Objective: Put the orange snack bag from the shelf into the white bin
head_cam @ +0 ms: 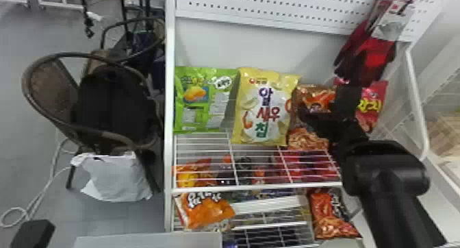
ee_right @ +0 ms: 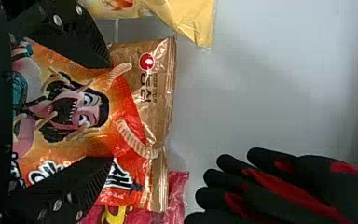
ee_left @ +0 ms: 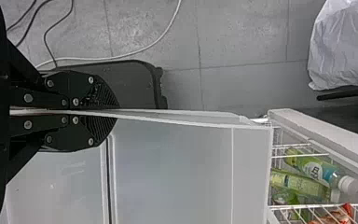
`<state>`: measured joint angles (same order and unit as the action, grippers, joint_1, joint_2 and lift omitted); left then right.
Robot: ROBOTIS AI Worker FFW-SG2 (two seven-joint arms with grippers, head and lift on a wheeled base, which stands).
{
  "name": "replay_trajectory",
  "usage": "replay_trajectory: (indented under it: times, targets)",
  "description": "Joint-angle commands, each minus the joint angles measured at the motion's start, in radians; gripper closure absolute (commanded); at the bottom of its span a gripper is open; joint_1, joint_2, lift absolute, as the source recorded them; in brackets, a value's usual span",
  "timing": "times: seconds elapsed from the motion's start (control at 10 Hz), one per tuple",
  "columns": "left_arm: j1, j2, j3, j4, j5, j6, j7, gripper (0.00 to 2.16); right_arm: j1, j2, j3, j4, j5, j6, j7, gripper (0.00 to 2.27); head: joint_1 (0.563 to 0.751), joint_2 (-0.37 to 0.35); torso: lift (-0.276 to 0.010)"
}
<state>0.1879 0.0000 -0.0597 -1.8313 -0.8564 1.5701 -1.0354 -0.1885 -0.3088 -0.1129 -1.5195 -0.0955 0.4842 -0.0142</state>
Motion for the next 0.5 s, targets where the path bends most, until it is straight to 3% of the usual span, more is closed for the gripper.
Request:
replay_trajectory:
  times: [0.0,0.1,0.2,0.4]
  targets:
    - [0.007,-0.003,0.001,-0.005,-0.001,0.001,0.0,2.14,-0.028,-0.013,0.012,0.022,0.003,0.0,-0.003,0.81,0.695,-0.244,0.001]
    - [0.007,-0.003,0.005,-0.005,0.0,0.001,0.0,2.14,-0.028,-0.016,0.009,-0.001,0.002,0.034,-0.007,1.81,0.695,-0.247,0.001]
    - [0.01,-0.003,0.005,-0.006,-0.001,0.001,0.0,2.14,-0.017,-0.016,-0.001,-0.036,0.0,0.074,-0.016,2.2,0.695,-0.247,0.001]
    - [0.007,-0.003,0.0,-0.005,-0.003,0.001,0.005,2.14,0.001,-0.038,-0.021,-0.08,-0.001,0.147,0.007,2.25,0.695,-0.257,0.001]
